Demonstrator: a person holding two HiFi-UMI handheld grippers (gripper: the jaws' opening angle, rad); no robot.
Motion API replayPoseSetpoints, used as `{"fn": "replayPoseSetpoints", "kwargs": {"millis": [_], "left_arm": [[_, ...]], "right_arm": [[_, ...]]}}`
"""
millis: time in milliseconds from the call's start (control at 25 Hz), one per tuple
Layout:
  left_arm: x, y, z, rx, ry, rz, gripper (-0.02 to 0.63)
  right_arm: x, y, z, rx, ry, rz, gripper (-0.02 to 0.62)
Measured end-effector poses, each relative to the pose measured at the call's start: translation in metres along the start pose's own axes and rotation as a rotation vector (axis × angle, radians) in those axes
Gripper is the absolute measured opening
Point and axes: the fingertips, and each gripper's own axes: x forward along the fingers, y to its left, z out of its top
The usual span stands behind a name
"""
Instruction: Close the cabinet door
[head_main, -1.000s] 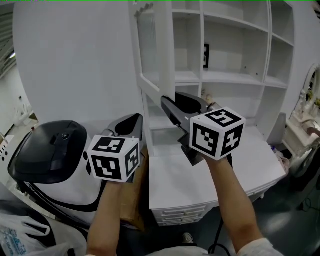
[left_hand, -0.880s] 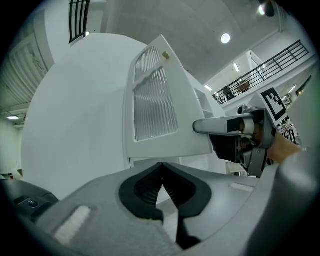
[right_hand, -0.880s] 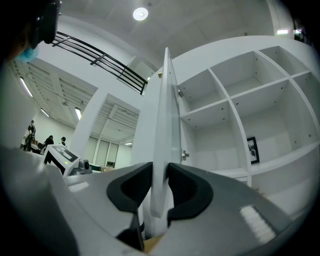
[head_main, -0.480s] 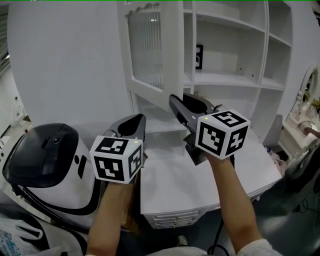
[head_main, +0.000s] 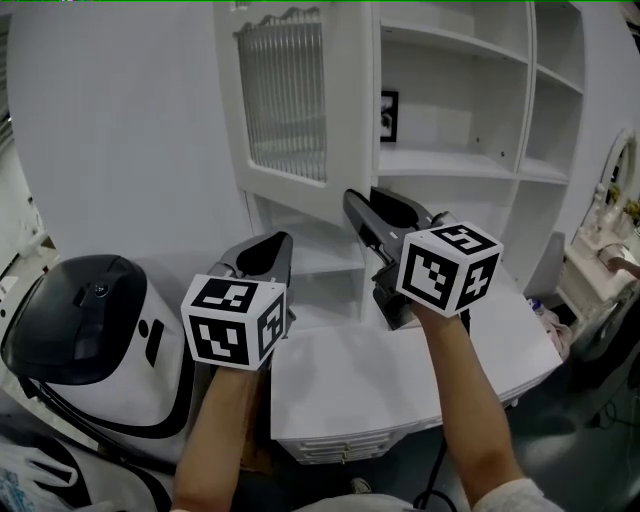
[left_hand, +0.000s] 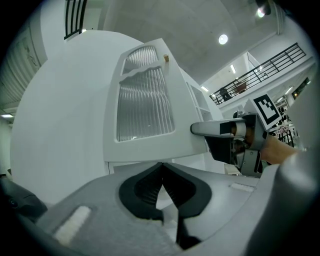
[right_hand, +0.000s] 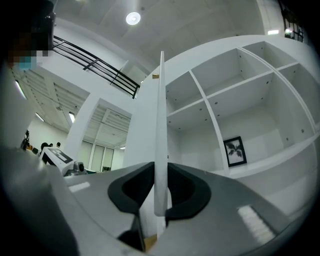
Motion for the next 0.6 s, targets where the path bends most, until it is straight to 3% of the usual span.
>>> {"fn": "replayPoseSetpoints", "kwargs": {"millis": [600], "left_arm": [[0.045, -0.001, -0.002, -0.085, 0.013, -0.005, -0.003]], "right_arm": [[0.009, -0.052, -0.001, 0.038, -0.040, 0.028, 0.095]]}}
